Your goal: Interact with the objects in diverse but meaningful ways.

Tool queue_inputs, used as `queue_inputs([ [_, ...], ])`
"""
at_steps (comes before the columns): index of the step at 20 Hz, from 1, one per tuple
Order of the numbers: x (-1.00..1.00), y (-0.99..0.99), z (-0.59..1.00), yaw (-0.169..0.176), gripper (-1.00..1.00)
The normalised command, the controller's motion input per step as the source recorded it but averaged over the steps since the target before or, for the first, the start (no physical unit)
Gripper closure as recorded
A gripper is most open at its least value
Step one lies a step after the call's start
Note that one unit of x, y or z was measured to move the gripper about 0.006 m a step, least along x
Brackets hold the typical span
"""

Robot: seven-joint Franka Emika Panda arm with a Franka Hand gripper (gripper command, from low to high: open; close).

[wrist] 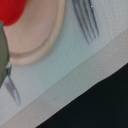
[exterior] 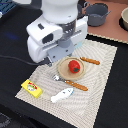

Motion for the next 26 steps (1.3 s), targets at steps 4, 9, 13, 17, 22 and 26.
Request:
queue_inputs([
  [4, -0.55, -0.67, -0.02, 0.048, -1.00],
  [9, -0.51, -0.52, -0.21, 0.121, -1.00],
  [13, -0.55, -0.42, -0.35, 0.136, -1.00],
  [17, -0.47, -0.42, -0.48, 0.110, -1.00],
  [22, -0.21, -0.38, -0.53, 0.041, -1.00],
  [26, 0.03, -0.26, -0.39, -0.029, -1.00],
])
